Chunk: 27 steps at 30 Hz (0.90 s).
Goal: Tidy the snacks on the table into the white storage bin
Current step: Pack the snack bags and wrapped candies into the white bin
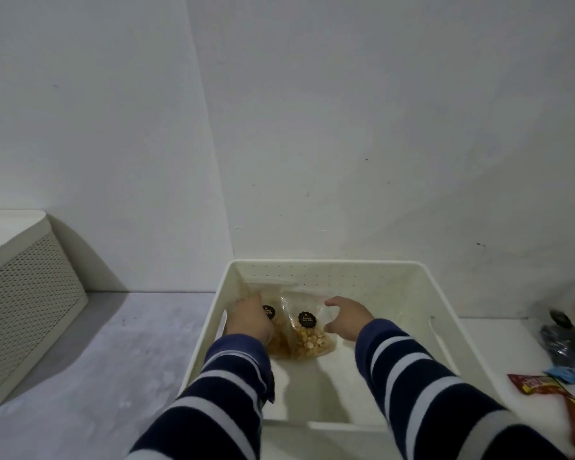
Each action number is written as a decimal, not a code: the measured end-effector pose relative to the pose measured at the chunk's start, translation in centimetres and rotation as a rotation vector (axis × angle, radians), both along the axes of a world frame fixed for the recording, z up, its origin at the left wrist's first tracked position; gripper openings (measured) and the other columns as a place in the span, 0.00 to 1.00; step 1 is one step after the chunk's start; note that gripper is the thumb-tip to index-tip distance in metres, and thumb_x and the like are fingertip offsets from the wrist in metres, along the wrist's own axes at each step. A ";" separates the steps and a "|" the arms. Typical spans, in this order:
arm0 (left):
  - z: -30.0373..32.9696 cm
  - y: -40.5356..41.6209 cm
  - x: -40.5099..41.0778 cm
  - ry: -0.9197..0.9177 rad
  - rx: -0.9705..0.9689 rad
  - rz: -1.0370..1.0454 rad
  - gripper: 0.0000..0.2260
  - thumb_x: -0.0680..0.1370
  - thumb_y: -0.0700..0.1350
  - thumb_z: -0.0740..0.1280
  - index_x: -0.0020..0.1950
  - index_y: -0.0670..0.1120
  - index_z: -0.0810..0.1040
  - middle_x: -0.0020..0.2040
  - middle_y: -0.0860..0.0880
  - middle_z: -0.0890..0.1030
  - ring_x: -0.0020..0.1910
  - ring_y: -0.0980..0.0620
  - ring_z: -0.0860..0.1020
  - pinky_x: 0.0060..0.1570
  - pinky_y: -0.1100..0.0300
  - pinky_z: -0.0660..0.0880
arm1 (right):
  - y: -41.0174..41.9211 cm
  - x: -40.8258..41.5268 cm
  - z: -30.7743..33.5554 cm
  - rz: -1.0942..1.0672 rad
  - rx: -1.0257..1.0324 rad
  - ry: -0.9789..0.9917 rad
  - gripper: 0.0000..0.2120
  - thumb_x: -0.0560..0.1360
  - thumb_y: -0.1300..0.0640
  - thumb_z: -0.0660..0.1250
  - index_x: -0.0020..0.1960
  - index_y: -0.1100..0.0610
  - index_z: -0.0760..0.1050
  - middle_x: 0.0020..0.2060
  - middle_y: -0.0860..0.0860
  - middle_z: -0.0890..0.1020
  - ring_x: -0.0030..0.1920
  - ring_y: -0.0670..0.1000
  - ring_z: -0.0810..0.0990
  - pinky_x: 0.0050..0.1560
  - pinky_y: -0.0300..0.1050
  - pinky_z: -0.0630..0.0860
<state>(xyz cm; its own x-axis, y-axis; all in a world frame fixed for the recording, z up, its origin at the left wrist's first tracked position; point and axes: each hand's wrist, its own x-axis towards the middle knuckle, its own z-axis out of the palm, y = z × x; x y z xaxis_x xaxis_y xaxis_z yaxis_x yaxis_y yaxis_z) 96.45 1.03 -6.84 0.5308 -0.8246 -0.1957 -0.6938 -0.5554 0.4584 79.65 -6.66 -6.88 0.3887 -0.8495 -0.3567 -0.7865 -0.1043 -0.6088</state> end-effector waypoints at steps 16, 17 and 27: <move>9.6 -0.7 -21.9 -0.126 -0.034 -0.686 0.17 0.79 0.47 0.62 0.69 0.53 0.71 0.66 0.51 0.75 0.63 0.50 0.73 0.62 0.58 0.70 | 3.6 -24.3 11.1 -0.092 -0.255 0.147 0.17 0.78 0.55 0.64 0.66 0.52 0.72 0.63 0.50 0.75 0.61 0.52 0.75 0.62 0.42 0.70; 9.7 -1.0 -23.9 -0.115 -0.037 -0.706 0.17 0.79 0.47 0.62 0.69 0.52 0.71 0.66 0.50 0.75 0.63 0.50 0.74 0.61 0.58 0.69 | 3.4 -26.2 10.7 -0.107 -0.249 0.155 0.17 0.78 0.55 0.64 0.66 0.52 0.72 0.63 0.50 0.75 0.61 0.52 0.75 0.62 0.43 0.70; 4.1 -8.0 -41.7 0.058 -0.025 -0.640 0.17 0.79 0.46 0.62 0.68 0.49 0.72 0.65 0.46 0.76 0.63 0.48 0.74 0.61 0.59 0.68 | -2.4 -44.4 5.2 -0.110 -0.150 0.273 0.18 0.78 0.55 0.62 0.68 0.55 0.72 0.68 0.51 0.73 0.66 0.54 0.72 0.65 0.42 0.66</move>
